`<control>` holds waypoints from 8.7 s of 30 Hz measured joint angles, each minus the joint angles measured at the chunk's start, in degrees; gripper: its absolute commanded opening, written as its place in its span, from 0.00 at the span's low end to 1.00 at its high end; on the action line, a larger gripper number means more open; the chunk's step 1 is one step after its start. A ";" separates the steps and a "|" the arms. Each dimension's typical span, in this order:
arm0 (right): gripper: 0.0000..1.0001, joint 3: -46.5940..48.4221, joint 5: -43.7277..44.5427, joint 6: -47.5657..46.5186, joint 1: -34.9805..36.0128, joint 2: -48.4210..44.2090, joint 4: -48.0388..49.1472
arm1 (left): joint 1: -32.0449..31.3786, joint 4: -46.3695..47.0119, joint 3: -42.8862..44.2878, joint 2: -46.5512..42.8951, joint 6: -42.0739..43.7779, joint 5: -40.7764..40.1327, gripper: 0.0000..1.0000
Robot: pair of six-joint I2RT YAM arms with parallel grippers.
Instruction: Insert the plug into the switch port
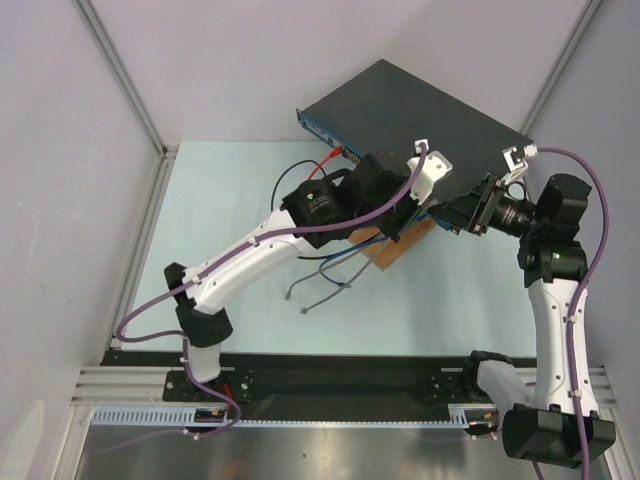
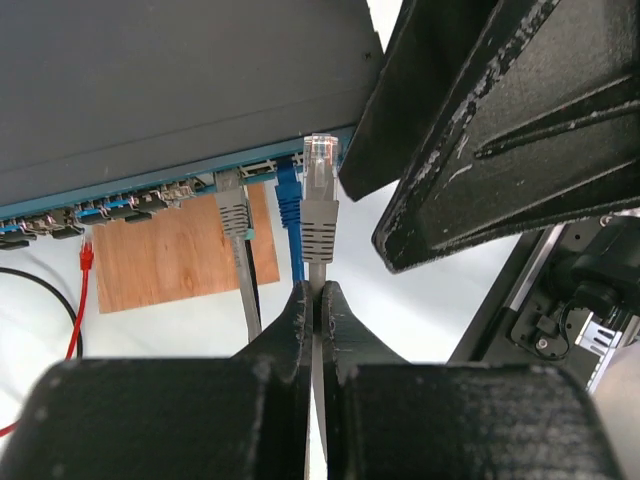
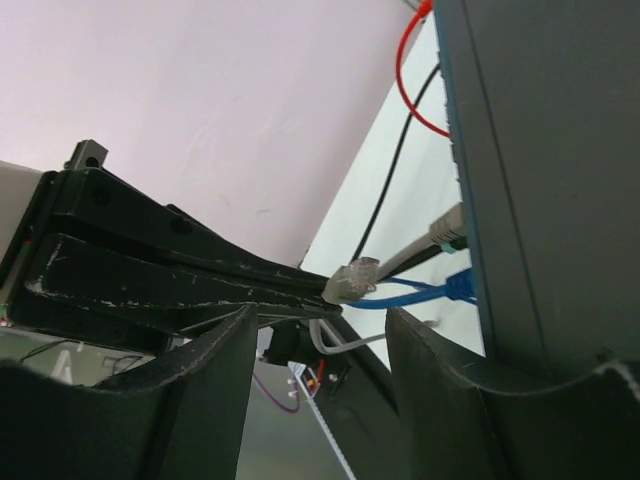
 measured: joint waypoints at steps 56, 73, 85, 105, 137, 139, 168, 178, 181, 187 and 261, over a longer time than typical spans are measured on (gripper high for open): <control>0.00 -8.04 -1.07 33.81 2.54 3.30 27.43 | 0.39 61.92 -52.09 -29.16 8.76 5.18 0.37; 0.00 -6.32 -2.01 33.75 3.54 3.30 26.95 | 0.13 67.93 -56.26 -26.12 10.67 6.95 0.31; 0.00 -6.29 -2.45 33.66 3.78 3.30 26.82 | 0.13 69.59 -56.28 -25.29 11.28 5.40 0.10; 0.81 -5.86 -2.38 30.08 3.37 3.58 23.74 | 0.11 61.46 -50.99 -23.17 10.97 5.53 0.00; 1.00 -3.65 6.58 2.78 -18.82 4.74 -5.07 | -2.89 22.51 -25.97 -11.19 -2.54 -10.64 0.00; 1.00 -6.14 5.55 6.54 -18.84 4.76 -0.96 | -2.89 22.97 -25.97 -10.78 -2.54 -11.02 0.00; 0.68 -12.52 3.74 21.55 -14.05 5.18 17.14 | -2.95 26.45 -25.97 -8.83 -2.40 -11.30 0.00; 0.60 -12.87 4.26 21.59 -13.84 5.22 17.09 | -2.95 27.39 -25.97 -8.28 -1.92 -11.54 0.00; 0.54 -13.03 4.35 21.64 -13.84 5.33 17.05 | -2.95 27.39 -25.97 -8.22 -1.88 -11.72 0.00; 0.47 -13.18 4.31 22.38 -13.86 5.35 16.90 | -2.91 27.32 -25.97 -8.17 -1.70 -12.13 0.00; 0.00 -16.06 7.48 25.40 -12.72 3.76 21.86 | -2.43 24.48 -19.80 -3.19 5.64 -11.23 0.00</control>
